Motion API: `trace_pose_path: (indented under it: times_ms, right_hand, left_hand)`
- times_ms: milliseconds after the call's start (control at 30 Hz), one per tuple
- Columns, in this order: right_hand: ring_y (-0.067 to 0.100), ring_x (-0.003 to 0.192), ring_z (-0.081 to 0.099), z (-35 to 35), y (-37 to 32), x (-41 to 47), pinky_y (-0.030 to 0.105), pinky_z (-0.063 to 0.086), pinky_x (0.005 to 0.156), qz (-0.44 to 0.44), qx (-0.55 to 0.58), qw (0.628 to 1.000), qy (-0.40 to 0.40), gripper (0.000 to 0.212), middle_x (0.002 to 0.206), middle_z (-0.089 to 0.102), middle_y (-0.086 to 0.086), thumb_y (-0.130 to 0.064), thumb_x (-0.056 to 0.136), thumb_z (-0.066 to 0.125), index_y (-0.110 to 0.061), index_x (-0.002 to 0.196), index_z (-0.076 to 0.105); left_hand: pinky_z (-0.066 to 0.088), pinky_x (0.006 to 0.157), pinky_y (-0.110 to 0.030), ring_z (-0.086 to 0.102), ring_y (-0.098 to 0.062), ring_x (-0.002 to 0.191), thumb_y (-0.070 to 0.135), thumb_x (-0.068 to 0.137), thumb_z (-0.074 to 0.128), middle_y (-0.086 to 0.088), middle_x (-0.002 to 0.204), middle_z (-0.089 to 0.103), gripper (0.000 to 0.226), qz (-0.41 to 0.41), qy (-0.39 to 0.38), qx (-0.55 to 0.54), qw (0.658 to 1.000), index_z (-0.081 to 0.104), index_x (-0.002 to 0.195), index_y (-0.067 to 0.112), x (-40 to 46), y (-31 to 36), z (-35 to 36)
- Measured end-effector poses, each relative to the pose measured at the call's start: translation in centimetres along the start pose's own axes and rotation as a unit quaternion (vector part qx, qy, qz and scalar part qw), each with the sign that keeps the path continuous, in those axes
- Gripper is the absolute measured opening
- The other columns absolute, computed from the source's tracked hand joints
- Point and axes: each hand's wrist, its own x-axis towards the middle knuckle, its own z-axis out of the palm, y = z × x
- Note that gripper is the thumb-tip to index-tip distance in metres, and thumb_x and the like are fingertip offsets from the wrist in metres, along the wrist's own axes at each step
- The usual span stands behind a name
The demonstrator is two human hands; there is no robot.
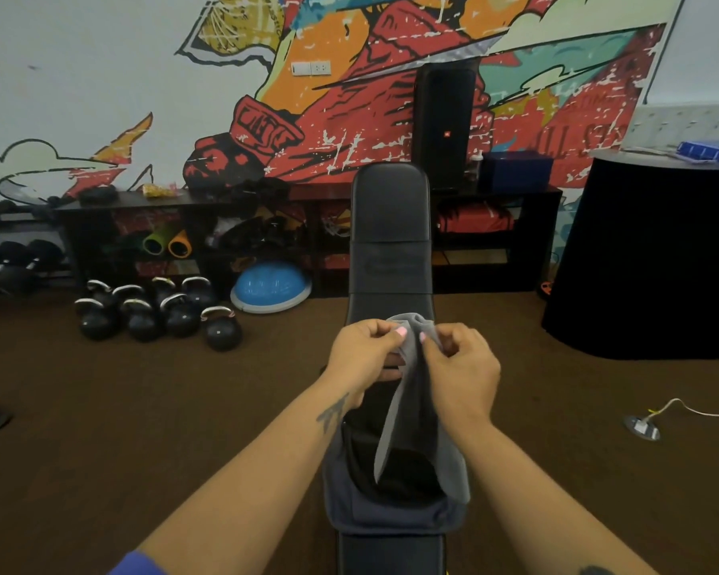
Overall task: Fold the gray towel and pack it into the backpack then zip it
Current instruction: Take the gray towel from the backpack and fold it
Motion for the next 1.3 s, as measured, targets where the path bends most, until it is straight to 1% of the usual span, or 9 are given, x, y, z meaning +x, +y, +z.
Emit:
trace_pose_path:
  times_ms: [233, 400, 533, 733, 867, 967, 1100, 1200, 1300]
  right_hand:
    - [0.004, 0.079, 0.061, 0.2, -0.5, -0.4, 0.025, 0.055, 0.073, 0.000, 0.037, 0.998, -0.042, 0.013, 0.088, 0.064, -0.006, -0.022, 0.086, 0.067, -0.020, 0.098, 0.072]
    - [0.001, 0.075, 0.059, 0.3, -0.9, -0.7, 0.013, 0.046, 0.066, -0.012, 0.060, 0.997, -0.053, 0.018, 0.081, 0.061, -0.011, -0.023, 0.092, 0.059, -0.020, 0.103, 0.072]
    - [0.001, 0.081, 0.059, 0.3, -0.9, -0.4, 0.023, 0.053, 0.077, -0.014, 0.041, 0.997, -0.069, 0.021, 0.084, 0.061, -0.013, -0.017, 0.094, 0.056, -0.018, 0.108, 0.071]
    - [-0.004, 0.079, 0.062, -0.2, -1.4, 0.1, 0.016, 0.053, 0.074, 0.009, 0.083, 0.989, -0.122, 0.014, 0.079, 0.063, -0.021, -0.018, 0.089, 0.063, -0.025, 0.097, 0.072]
    - [0.009, 0.083, 0.066, -0.9, -0.7, 1.7, 0.031, 0.058, 0.076, 0.043, 0.140, 0.984, -0.104, 0.024, 0.091, 0.070, -0.008, -0.009, 0.087, 0.063, -0.028, 0.097, 0.072]
    - [0.018, 0.097, 0.058, -1.8, 0.2, 3.8, 0.025, 0.049, 0.077, 0.123, 0.179, 0.973, -0.081, 0.040, 0.114, 0.059, 0.002, -0.005, 0.084, 0.065, -0.027, 0.116, 0.059]
    - [0.025, 0.138, 0.033, -2.8, 1.1, 5.2, 0.045, 0.024, 0.108, 0.267, 0.246, 0.893, -0.264, 0.065, 0.148, 0.040, 0.002, -0.027, 0.084, 0.066, -0.021, 0.142, 0.037]
    - [0.025, 0.125, 0.049, -3.3, 0.9, 5.3, 0.049, 0.022, 0.111, 0.238, 0.251, 0.849, -0.399, 0.051, 0.125, 0.060, 0.001, -0.034, 0.080, 0.067, -0.018, 0.128, 0.056]
    - [0.025, 0.112, 0.059, -4.0, 0.7, 5.5, 0.051, 0.032, 0.107, 0.201, 0.263, 0.828, -0.452, 0.064, 0.115, 0.067, 0.003, -0.047, 0.068, 0.071, -0.015, 0.123, 0.062]
  left_hand:
    - [0.059, 0.079, -0.036, 0.071, -0.020, 0.089, 0.019, 0.088, 0.063, -0.006, 0.095, 0.074, 0.008, 0.008, 0.013, 0.003, 1.000, 0.071, 0.089, 0.020, 0.2, -0.1, 0.3]
    - [0.059, 0.075, -0.030, 0.070, -0.017, 0.088, 0.017, 0.089, 0.061, -0.004, 0.096, 0.074, 0.012, 0.023, 0.029, -0.010, 0.999, 0.072, 0.094, 0.019, 0.1, 0.2, 0.5]
    - [0.058, 0.066, -0.023, 0.071, -0.014, 0.085, 0.025, 0.089, 0.061, -0.005, 0.093, 0.074, 0.013, 0.017, 0.013, -0.034, 0.999, 0.071, 0.093, 0.017, -0.1, 0.7, 0.4]
    - [0.054, 0.084, -0.030, 0.065, -0.012, 0.097, 0.028, 0.076, 0.075, 0.001, 0.099, 0.071, 0.020, 0.075, 0.011, 0.055, 0.996, 0.068, 0.093, 0.022, 0.1, 0.5, -0.1]
    - [0.050, 0.083, -0.023, 0.061, -0.010, 0.100, 0.015, 0.088, 0.062, 0.005, 0.100, 0.068, 0.013, 0.104, 0.002, 0.101, 0.989, 0.068, 0.096, 0.022, 0.4, 1.1, -1.1]
    - [0.045, 0.081, -0.021, 0.057, -0.003, 0.091, 0.012, 0.092, 0.055, 0.010, 0.093, 0.065, 0.015, 0.135, -0.045, 0.123, 0.982, 0.066, 0.091, 0.023, 0.4, 1.9, -1.9]
    - [0.044, 0.085, -0.024, 0.056, 0.002, 0.087, 0.010, 0.094, 0.050, 0.012, 0.089, 0.064, 0.023, 0.145, -0.102, 0.126, 0.976, 0.063, 0.084, 0.026, 0.4, 2.8, -2.5]
    - [0.045, 0.084, -0.028, 0.056, -0.007, 0.094, 0.012, 0.094, 0.049, 0.010, 0.092, 0.064, 0.028, 0.148, -0.106, 0.116, 0.976, 0.064, 0.081, 0.031, 0.6, 2.9, -2.7]
    - [0.046, 0.091, -0.034, 0.057, -0.015, 0.102, 0.015, 0.094, 0.051, 0.008, 0.097, 0.065, 0.024, 0.150, -0.055, 0.115, 0.980, 0.065, 0.085, 0.032, 0.9, 2.7, -3.1]
